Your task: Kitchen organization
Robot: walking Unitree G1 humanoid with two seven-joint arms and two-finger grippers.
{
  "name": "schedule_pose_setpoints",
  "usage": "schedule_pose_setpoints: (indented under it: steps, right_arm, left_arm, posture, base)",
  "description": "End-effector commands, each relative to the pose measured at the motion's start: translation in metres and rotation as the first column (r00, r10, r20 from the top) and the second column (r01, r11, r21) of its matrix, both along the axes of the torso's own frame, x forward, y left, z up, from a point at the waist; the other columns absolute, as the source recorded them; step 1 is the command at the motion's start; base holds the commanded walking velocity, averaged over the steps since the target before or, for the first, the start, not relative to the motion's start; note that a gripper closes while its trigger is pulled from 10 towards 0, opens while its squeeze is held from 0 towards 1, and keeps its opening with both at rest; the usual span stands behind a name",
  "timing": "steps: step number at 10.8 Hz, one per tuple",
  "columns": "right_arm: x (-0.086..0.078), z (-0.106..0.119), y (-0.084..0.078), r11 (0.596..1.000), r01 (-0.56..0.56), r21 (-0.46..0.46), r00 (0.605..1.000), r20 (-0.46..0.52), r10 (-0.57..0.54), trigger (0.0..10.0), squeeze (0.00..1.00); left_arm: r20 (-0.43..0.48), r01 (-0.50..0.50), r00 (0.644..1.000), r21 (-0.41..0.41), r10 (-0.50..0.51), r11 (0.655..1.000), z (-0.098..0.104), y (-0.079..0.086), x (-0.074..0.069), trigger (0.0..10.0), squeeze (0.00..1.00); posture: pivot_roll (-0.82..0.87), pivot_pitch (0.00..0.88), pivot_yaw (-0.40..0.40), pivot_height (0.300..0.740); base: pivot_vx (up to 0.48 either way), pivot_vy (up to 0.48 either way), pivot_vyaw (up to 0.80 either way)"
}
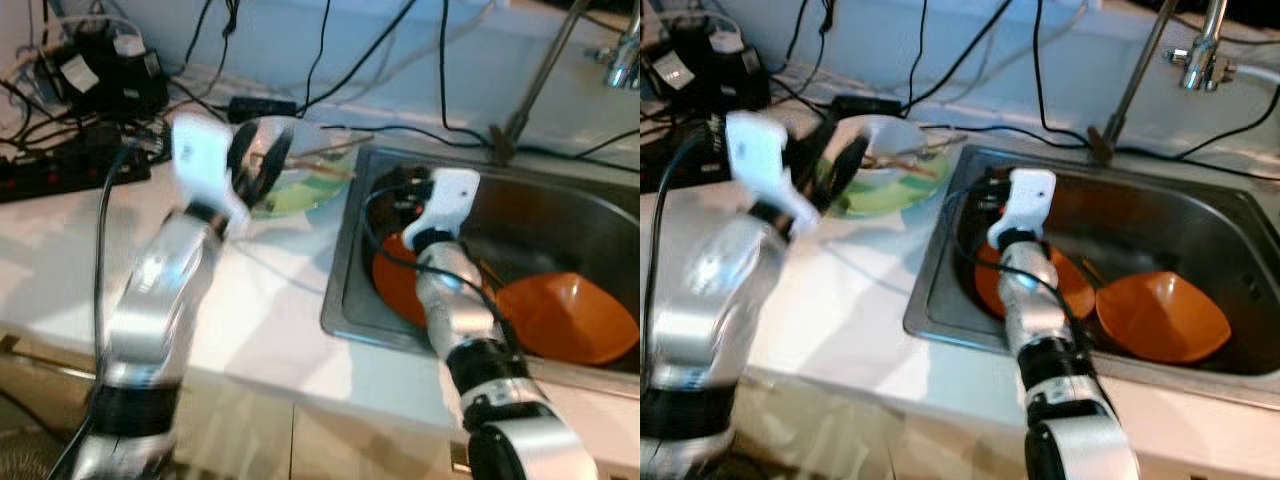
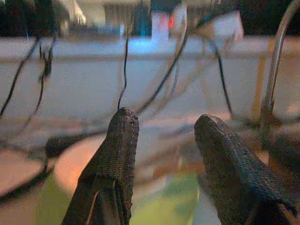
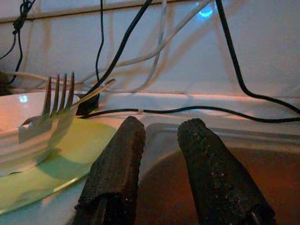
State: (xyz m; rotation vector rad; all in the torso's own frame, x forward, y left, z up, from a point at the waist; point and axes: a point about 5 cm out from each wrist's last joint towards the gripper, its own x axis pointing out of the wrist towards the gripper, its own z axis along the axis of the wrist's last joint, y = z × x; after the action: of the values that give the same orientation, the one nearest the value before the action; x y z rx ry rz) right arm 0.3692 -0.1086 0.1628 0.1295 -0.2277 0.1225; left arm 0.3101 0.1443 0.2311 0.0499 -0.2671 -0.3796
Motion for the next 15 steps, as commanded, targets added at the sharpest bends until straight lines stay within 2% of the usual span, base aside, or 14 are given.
schedule_pose_setpoints:
  steps: [1, 2, 4, 6, 7, 9, 13, 15]
  right_arm:
    - [0.0, 0.002, -0.002, 1.0, 0.005, 0.0, 1.0, 0.011, -0.005, 10.0, 0.0]
    - [0.0, 0.001, -0.001, 1.0, 0.002, 0.0, 1.0, 0.009, -0.002, 10.0, 0.0]
    - [0.0, 0.0, -0.001, 1.0, 0.0, 0.002, 1.0, 0.005, 0.0, 10.0, 0.0]
    - [0.001, 0.001, -0.004, 1.0, 0.013, 0.002, 1.0, 0.008, -0.013, 10.0, 0.0]
    - [0.0, 0.001, -0.006, 1.0, 0.02, 0.002, 1.0, 0.01, -0.02, 10.0, 0.0]
    - [-0.005, -0.003, -0.016, 0.998, 0.07, 0.008, 0.997, 0.01, -0.07, 10.0, 0.0]
    - [-0.017, -0.012, -0.027, 0.993, 0.118, 0.015, 0.993, -0.002, -0.118, 10.0, 0.0]
    - [-0.022, -0.009, -0.036, 0.99, 0.142, 0.013, 0.99, 0.008, -0.143, 10.0, 0.0]
  left_arm:
    - [-0.014, -0.009, 1.0, 0.022, 0.009, 1.0, 0.001, 0.004, -0.004, 10.0, 0.0]
    - [-0.082, -0.015, 0.996, 0.049, 0.019, 0.999, -0.008, 0.014, -0.012, 10.0, 0.0]
    - [-0.168, -0.028, 0.985, 0.129, 0.05, 0.991, -0.022, 0.022, -0.008, 10.0, 0.0]
    - [-0.239, 0.005, 0.97, 0.176, 0.037, 0.984, -0.028, 0.016, 0.008, 10.0, 0.0]
    - [-0.258, 0.014, 0.966, 0.172, 0.032, 0.985, -0.029, 0.014, 0.012, 10.0, 0.0]
    - [-0.28, 0.026, 0.96, 0.168, 0.023, 0.986, -0.021, 0.012, 0.033, 10.0, 0.0]
    - [-0.336, 0.036, 0.941, 0.21, 0.038, 0.977, -0.018, 0.018, 0.056, 10.0, 0.0]
    - [-0.397, 0.039, 0.916, 0.213, 0.05, 0.976, -0.027, 0.016, 0.067, 10.0, 0.0]
  posture:
    - [0.25, 0.03, -0.044, 0.74]
    - [0.26, 0.024, -0.045, 0.74]
    - [0.27, 0.016, -0.045, 0.74]
    - [0.26, 0.022, -0.033, 0.74]
    - [0.26, 0.027, -0.029, 0.74]
    - [0.22, 0.06, 0.011, 0.74]
    - [0.2, 0.11, 0.047, 0.74]
    - [0.18, 0.128, 0.052, 0.74]
  base:
    - [0.0, 0.0, 0.0]
    - [0.0, 0.0, 0.0]
    - [0.0, 0.0, 0.0]
    - [0.0, 0.0, 0.0]
    - [0.0, 0.0, 0.0]
    - [0.0, 0.0, 0.0]
    - [0.0, 0.0, 0.0]
    - [0.0, 0.0, 0.0]
